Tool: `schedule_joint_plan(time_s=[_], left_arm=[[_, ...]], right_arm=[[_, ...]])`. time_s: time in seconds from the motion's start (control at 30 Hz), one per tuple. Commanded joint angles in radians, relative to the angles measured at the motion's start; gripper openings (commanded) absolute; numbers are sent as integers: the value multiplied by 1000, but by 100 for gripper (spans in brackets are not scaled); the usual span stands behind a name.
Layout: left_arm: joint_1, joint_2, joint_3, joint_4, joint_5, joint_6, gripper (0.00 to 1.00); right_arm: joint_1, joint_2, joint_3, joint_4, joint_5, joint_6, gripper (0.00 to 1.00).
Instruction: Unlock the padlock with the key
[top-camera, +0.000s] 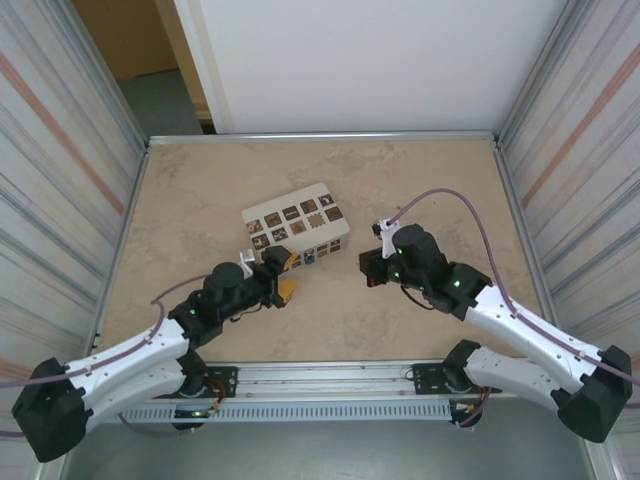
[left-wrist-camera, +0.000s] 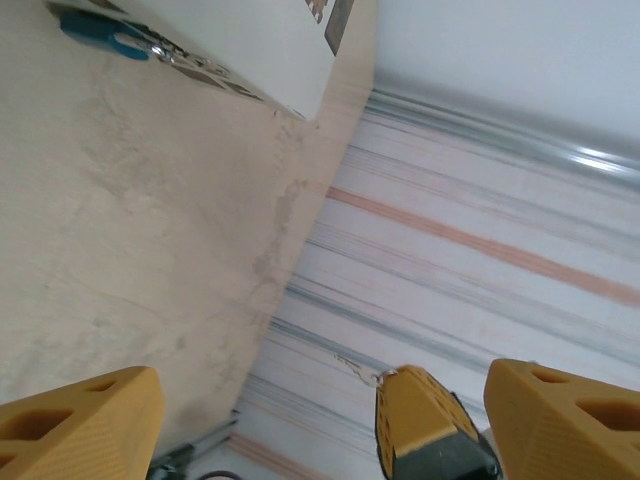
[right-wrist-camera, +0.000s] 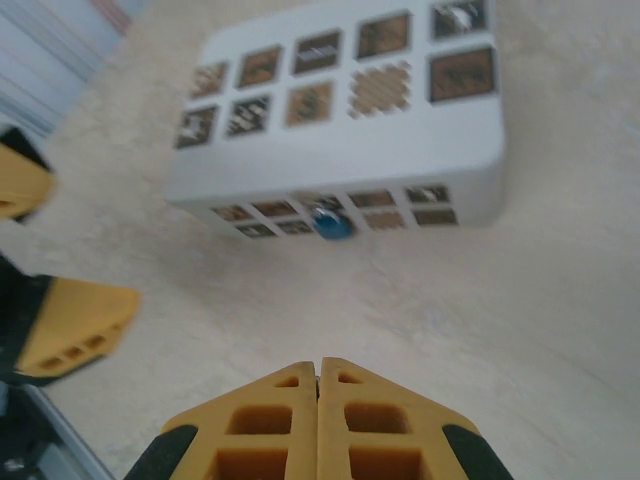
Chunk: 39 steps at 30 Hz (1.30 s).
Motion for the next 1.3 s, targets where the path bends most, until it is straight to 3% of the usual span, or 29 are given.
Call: schedule_joint_plan(time_s=[0.0, 0.23, 0.53, 0.73, 1.27], left_arm=[[-9, 14, 15, 89, 6, -125, 84], [-41, 83, 39, 178, -8, -191, 74], [-79, 182, 74, 285, -23, -243, 70], [-84, 208, 71, 300, -27, -309, 64], [-86, 194, 71, 285, -47, -321, 56]], right_arm=[[45, 24, 50, 93, 35, -40, 0], [119, 122, 106, 186, 46, -55, 0], [177, 212, 135, 261, 37, -60, 0], [192, 237, 127, 279, 25, -49, 0], [203, 247, 106, 294, -6, -25, 0]])
